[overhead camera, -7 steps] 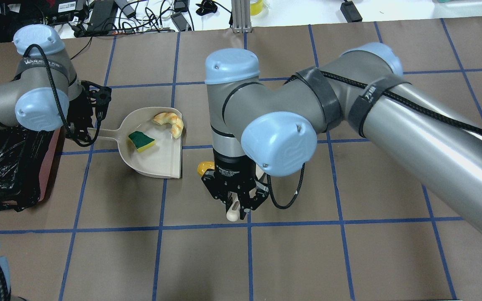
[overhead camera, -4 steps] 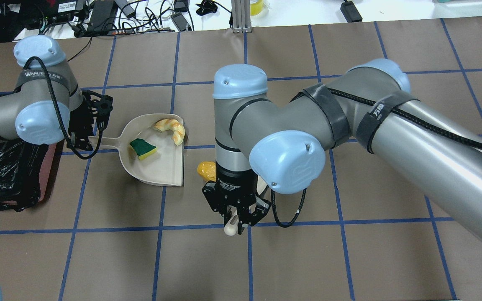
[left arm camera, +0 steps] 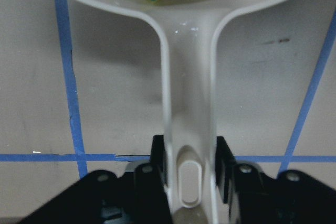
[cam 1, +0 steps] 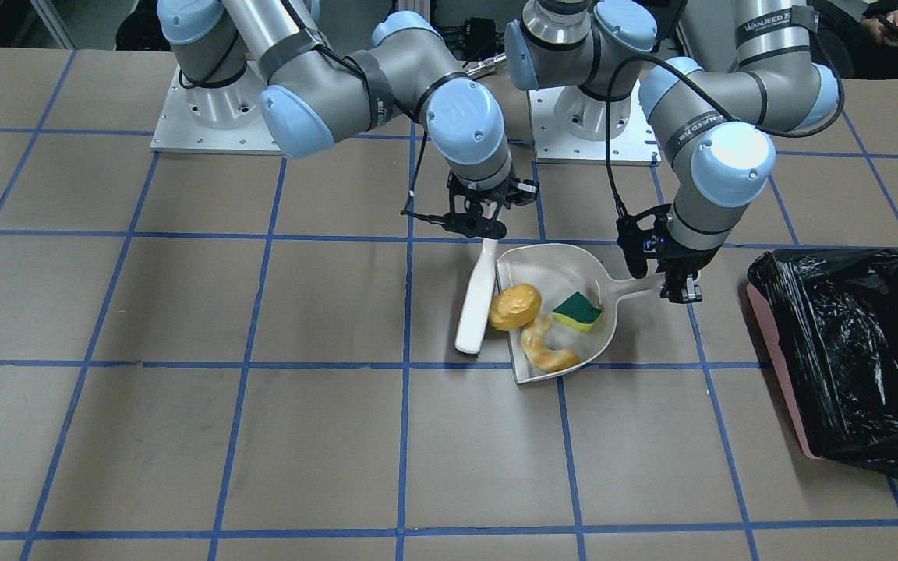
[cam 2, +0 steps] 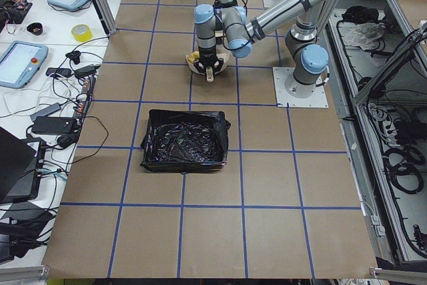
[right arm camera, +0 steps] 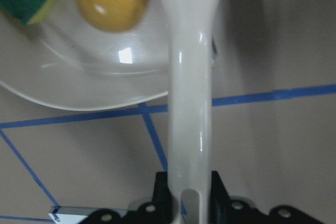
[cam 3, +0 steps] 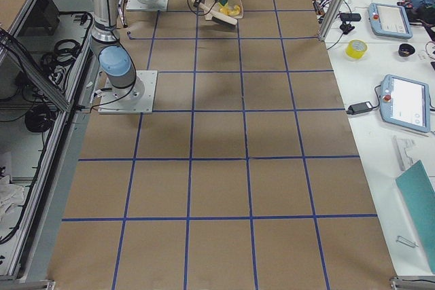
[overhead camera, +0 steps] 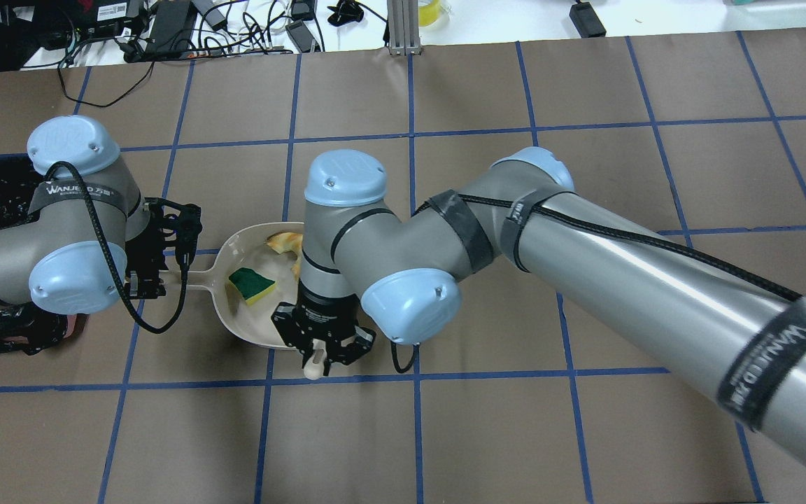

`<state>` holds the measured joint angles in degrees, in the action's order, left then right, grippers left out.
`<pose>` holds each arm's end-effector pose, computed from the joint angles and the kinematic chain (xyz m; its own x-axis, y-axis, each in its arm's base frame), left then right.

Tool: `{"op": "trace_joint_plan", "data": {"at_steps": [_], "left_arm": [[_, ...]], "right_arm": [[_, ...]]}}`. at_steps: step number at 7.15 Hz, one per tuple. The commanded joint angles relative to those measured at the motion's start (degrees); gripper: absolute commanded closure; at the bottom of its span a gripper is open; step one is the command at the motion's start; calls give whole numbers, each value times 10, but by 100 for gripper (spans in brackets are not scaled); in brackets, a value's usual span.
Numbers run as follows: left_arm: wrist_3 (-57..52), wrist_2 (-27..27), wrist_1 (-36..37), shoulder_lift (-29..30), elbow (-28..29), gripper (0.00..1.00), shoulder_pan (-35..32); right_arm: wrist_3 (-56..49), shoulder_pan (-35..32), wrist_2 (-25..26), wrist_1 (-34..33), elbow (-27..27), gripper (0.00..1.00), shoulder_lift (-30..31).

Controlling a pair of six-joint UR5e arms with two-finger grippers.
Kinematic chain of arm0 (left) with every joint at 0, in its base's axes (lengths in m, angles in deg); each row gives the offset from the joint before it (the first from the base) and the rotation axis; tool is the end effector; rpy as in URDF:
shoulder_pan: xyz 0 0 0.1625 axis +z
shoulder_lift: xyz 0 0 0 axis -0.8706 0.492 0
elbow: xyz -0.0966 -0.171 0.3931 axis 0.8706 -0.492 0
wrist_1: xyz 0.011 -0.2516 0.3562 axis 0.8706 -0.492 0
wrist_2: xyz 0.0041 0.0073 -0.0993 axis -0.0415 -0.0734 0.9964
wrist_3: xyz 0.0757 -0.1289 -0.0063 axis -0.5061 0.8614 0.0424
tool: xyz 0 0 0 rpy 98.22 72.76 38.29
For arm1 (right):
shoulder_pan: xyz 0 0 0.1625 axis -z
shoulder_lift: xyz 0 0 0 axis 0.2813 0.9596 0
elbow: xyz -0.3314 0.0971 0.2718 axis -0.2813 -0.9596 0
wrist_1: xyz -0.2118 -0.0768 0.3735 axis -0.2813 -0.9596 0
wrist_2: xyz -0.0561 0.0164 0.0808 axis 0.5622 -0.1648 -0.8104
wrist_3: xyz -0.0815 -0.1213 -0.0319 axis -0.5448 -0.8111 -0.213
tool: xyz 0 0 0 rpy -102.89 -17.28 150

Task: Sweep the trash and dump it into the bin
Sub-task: 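Sweep the yellow lump into the dustpan with the right brush while left holds it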

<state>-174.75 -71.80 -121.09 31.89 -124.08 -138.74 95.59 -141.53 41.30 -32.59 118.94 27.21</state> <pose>-0.0031 -0.4858 0.2116 -0.0748 0.9950 0.0660 0.9779 0.0602 0.2004 0.5331 -0.4052 0.2282 -0.9376 0.2199 -0.2694 0.1060 0.9186 0.3807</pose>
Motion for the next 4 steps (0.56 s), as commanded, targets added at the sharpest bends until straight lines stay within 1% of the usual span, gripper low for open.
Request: {"op": "trace_joint_plan", "data": {"at_steps": [1,3,4], "left_arm": [[-10,1,3,2,14,100,7],[-11,5,-4,1,26,100,13],[-12,6,-4,1,27,100,14]], "right_arm": [[-33,-20,-22,-48,-75,95,-58],[-46,-22,-1,-26,-75,95,-56],[-54,-21,47,0,-81,95,-51]]}}
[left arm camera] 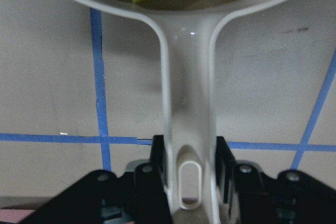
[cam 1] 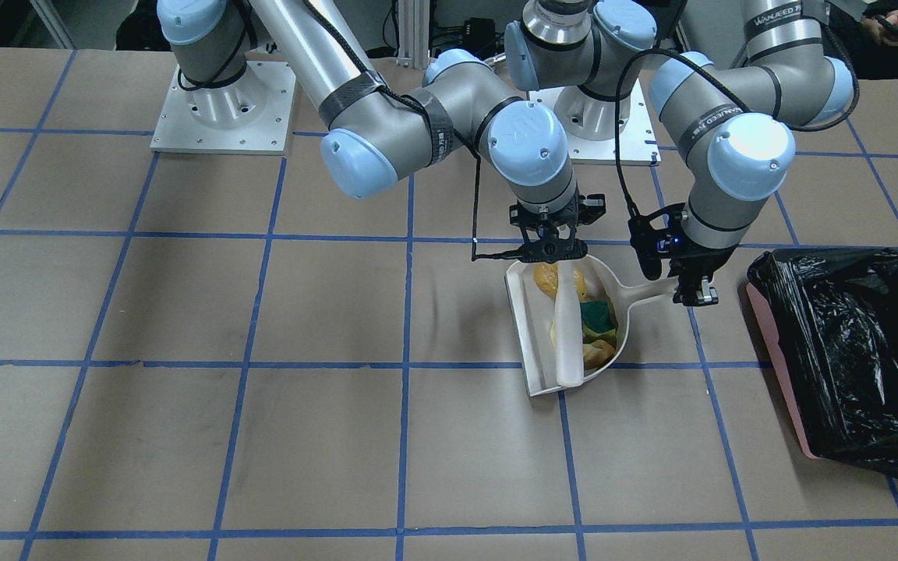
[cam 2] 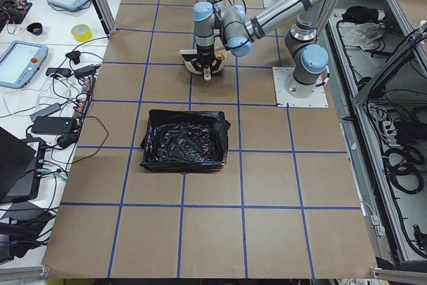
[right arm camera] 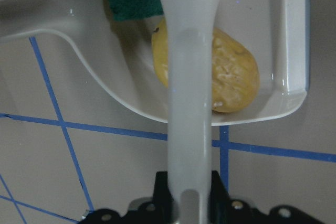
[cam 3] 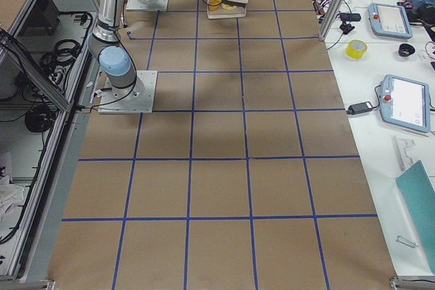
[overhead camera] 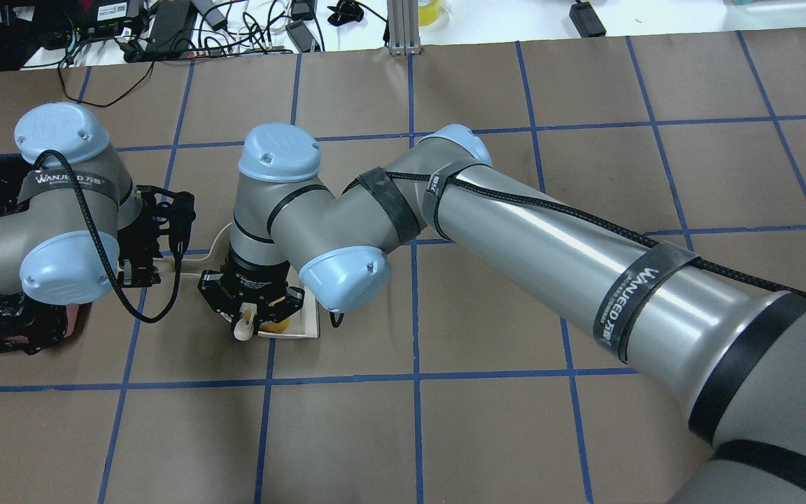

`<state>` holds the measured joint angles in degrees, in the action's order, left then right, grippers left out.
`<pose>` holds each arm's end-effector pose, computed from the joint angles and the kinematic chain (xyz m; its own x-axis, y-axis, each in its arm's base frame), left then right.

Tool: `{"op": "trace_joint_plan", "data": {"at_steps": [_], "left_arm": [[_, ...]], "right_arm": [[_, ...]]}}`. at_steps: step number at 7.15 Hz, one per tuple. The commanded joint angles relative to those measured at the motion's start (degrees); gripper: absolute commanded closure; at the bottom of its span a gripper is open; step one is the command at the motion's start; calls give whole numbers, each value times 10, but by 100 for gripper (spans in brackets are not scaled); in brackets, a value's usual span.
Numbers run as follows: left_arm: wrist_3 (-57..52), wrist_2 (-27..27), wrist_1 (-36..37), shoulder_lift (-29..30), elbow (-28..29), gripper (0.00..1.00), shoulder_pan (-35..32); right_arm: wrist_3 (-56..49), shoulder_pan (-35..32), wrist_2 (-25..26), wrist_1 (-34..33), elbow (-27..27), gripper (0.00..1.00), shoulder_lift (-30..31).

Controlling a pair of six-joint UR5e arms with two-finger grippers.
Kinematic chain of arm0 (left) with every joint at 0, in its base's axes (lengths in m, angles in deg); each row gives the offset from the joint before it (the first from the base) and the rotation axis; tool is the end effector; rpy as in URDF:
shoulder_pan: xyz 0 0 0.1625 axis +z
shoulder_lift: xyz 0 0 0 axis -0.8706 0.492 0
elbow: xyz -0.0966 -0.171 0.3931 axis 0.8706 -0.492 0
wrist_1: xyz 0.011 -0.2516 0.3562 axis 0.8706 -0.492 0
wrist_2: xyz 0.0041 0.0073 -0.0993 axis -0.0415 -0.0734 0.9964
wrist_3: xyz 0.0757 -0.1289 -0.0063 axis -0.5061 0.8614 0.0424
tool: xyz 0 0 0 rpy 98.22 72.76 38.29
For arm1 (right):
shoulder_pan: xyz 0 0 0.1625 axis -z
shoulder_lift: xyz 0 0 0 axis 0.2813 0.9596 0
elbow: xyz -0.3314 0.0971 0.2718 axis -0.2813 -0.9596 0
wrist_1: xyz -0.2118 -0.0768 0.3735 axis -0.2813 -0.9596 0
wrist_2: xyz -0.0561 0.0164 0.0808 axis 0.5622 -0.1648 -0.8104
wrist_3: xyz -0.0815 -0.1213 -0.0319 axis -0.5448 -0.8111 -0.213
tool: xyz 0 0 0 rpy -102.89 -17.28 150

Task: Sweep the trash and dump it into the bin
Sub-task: 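Sweep the yellow lump into the dustpan with the right brush while left holds it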

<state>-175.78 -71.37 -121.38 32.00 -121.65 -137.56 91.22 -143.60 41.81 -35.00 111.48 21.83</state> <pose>0.0093 -0.5011 0.2286 -0.0779 0.9964 0.0335 0.9778 0.0698 0.1974 0.5793 -0.4296 0.2295 -0.9348 0.0930 -0.3427 -0.0130 0.9555 0.2948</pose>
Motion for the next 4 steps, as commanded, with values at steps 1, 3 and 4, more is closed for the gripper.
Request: {"op": "trace_joint_plan", "data": {"at_steps": [1,3,4], "left_arm": [[-2,3,2,-1,3,100,2],[-2,26,4,-2,3,100,6],[-2,45,1,-1,3,100,20]], "right_arm": [[-18,4,62,53,-8,94,25],[-46,65,127,90,-11,93,63],[-76,107,156,126,-6,93,84]]}}
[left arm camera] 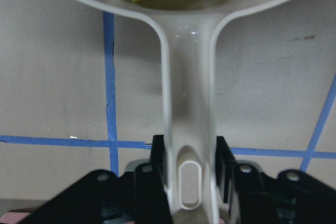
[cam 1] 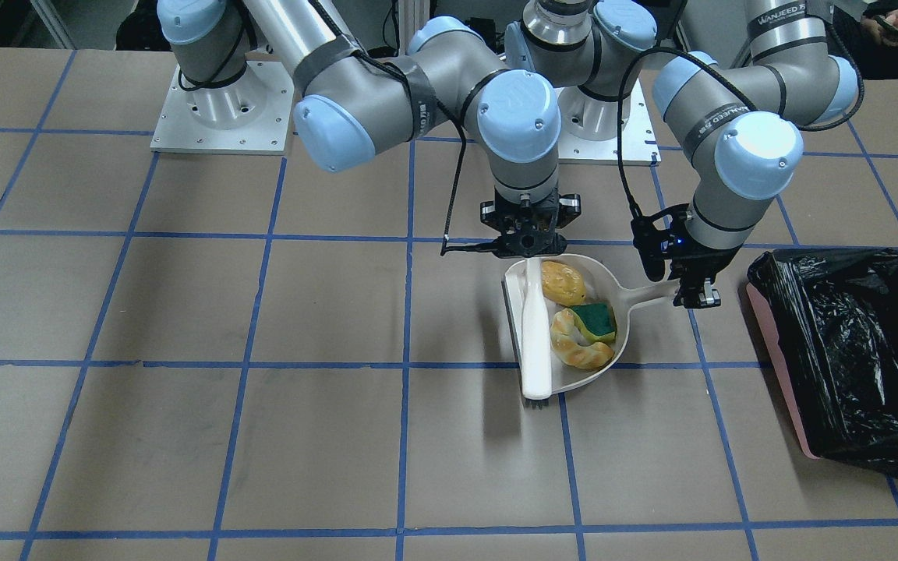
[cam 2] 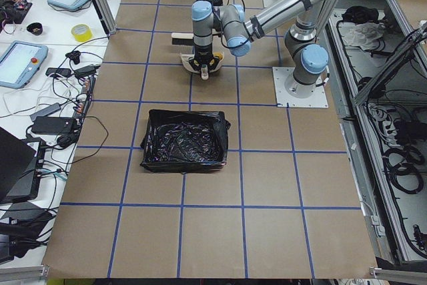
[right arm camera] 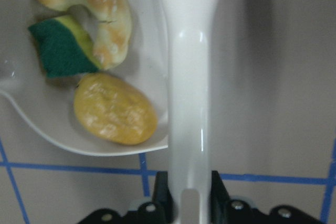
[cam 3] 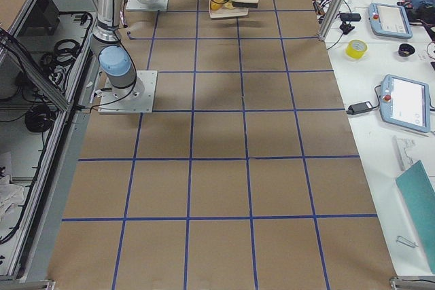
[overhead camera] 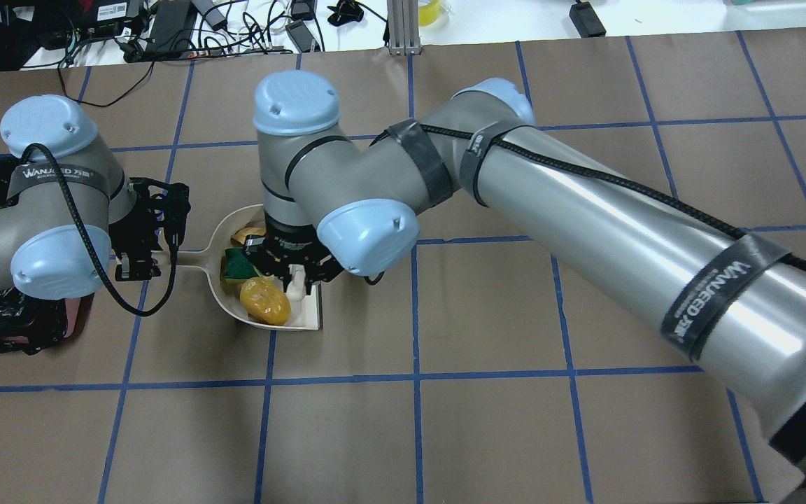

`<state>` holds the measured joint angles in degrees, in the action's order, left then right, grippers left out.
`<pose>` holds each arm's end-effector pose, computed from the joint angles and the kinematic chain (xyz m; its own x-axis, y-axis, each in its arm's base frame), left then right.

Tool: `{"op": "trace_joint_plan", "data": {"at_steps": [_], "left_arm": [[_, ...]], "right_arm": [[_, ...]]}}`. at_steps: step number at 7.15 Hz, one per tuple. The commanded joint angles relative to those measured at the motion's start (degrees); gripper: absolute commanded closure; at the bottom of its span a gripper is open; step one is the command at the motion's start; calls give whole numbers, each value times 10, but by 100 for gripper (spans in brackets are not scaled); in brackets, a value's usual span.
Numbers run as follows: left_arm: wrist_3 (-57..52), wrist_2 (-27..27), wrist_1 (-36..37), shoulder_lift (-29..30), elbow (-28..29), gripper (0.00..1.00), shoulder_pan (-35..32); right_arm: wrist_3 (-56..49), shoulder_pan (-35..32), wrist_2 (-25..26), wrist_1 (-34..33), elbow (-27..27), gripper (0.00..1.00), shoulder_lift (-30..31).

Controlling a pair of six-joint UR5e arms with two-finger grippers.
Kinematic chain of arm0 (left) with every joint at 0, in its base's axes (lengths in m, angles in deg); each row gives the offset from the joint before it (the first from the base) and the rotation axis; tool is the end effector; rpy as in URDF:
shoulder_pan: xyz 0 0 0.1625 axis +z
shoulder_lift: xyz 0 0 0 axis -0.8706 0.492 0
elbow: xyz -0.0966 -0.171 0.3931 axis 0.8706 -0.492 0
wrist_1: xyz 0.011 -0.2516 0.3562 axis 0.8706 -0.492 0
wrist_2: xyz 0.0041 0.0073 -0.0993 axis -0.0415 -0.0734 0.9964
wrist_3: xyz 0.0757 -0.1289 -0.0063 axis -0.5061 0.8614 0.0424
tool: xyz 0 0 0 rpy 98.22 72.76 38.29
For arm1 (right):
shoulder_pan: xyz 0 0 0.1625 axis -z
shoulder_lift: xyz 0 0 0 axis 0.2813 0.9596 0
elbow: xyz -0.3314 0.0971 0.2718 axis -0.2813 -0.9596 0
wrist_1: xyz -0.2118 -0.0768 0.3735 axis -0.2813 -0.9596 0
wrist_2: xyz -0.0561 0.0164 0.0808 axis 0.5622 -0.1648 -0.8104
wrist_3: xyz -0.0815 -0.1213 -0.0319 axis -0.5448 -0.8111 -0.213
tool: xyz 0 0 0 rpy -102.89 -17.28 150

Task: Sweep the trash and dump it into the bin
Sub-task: 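Lift the dustpan over the black bin with left while right returns the brush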

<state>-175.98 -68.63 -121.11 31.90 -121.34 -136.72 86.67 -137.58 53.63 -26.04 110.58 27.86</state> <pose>0.0104 -0.5051 0.2311 -0.0879 0.9960 0.0152 0.9847 0.0846 0.1526 0.4921 -0.4793 0.2826 -0.9784 0.0879 -0.1870 0.0528 0.9813 0.1852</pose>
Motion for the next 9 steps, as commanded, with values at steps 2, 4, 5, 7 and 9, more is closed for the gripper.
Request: {"op": "trace_joint_plan", "data": {"at_steps": [2,4,5,7,9], "left_arm": [[0,66,-8,-2,0,100,51],[0,93,-40,-2,36,100,85],[-17,93,-113,2,108,100,105],[-43,100,-248,15,241,100,166],[-42,125,-262,21,249,100,261]], "right_arm": [[-135,162,112,123,11,94,64],[-280,292,147,138,11,94,77],[-332,344,189,134,15,94,64],[-465,452,199,118,24,97,30],[-530,492,198,83,40,98,19]]}}
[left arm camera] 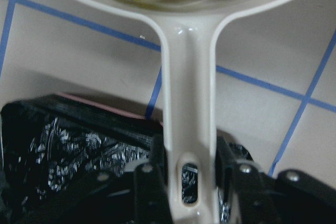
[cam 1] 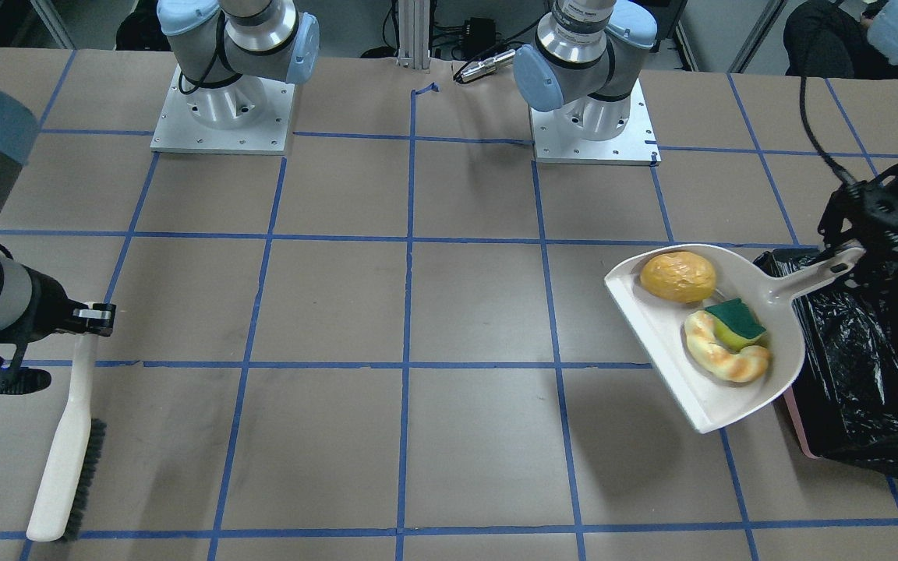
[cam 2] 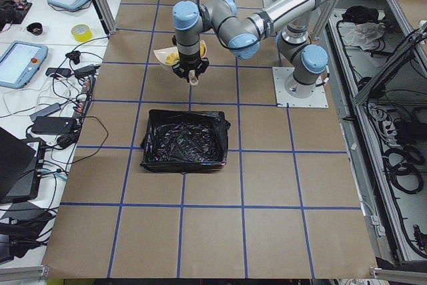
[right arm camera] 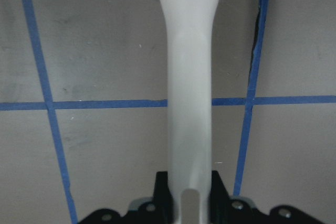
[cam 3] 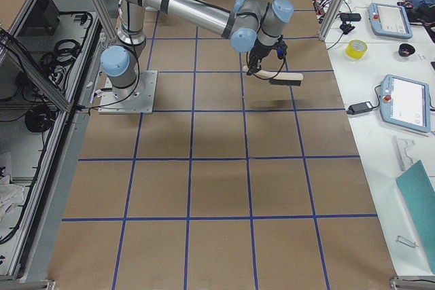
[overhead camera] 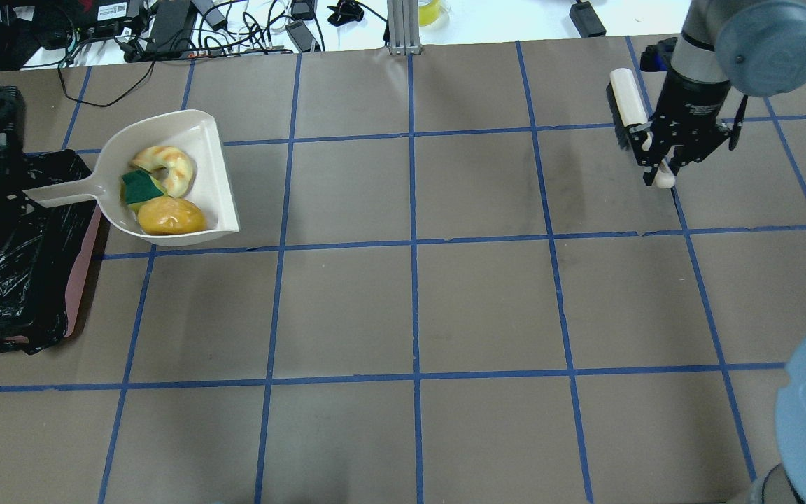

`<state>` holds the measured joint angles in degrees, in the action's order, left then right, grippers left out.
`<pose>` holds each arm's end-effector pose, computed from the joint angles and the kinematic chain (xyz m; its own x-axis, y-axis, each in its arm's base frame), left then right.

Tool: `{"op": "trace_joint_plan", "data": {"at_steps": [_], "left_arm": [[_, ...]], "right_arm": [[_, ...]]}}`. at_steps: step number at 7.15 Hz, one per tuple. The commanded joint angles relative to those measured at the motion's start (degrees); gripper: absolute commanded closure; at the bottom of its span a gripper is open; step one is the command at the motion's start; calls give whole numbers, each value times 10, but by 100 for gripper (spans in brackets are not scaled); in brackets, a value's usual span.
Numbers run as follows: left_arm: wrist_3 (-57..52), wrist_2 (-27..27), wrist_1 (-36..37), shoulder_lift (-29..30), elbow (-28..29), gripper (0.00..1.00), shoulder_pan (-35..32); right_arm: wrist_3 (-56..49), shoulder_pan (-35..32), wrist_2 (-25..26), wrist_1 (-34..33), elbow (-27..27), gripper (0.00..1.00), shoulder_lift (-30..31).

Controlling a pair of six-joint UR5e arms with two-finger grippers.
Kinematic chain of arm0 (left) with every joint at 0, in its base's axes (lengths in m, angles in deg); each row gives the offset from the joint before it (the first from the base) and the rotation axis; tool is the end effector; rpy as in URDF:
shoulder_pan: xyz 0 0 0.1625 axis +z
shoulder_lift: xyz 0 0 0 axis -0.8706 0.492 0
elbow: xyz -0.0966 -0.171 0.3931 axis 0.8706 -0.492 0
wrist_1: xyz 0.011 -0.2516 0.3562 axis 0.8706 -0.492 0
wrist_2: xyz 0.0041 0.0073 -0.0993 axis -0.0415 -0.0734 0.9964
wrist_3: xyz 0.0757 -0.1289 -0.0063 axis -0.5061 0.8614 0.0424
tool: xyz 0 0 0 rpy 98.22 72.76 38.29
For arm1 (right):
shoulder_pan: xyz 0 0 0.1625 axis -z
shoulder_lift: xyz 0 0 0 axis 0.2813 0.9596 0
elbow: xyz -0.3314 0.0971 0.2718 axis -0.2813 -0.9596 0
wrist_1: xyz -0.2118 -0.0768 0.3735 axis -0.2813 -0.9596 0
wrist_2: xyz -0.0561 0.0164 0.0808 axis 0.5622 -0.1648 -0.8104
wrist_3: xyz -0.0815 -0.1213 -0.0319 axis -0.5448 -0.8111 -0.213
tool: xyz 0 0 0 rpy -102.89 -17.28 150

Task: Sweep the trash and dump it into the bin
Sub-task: 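Lift the dustpan over the black bin with left while right returns the brush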

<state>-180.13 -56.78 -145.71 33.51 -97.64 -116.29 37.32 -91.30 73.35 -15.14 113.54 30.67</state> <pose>0.1962 -0.5394 0.3723 -0.3621 0.9319 0.0224 0.9300 0.3628 -0.0596 -0.0422 -0.6238 0.2702 -0.9998 0.0002 0.0184 0.0047 0.9689 0.2473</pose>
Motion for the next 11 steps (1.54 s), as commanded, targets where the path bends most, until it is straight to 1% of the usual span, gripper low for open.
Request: {"op": "trace_joint_plan", "data": {"at_steps": [1,2,3,4,5,6,7,8,9,10,11], "left_arm": [[-1,-27,-12,17,19,100,91],[-3,-55,-8,28,36,100,123],[-3,-60,-8,44,54,100,150],[-3,-84,-9,60,71,100,183],[-3,-107,-8,67,93,100,200],[-2,-154,17,78,118,100,200],[-2,-178,27,85,133,100,202],[4,-221,31,85,133,100,197],[11,-272,62,86,127,100,172],[10,-326,83,84,119,100,134],[6,-379,103,78,103,100,102]], "right_arm": [[-72,45,2,-69,33,99,-16],[-83,53,3,-94,59,99,-14],[-88,56,3,-92,70,99,-12],[-85,59,4,-91,74,98,-12],[-86,59,5,-91,74,98,-14],[-86,59,6,-91,75,98,-16],[-83,60,17,-93,85,98,-16],[-81,62,19,-93,91,98,-16],[-78,64,19,-93,92,94,-17],[-78,64,19,-94,92,92,-17],[-77,64,19,-96,92,71,-18]]}}
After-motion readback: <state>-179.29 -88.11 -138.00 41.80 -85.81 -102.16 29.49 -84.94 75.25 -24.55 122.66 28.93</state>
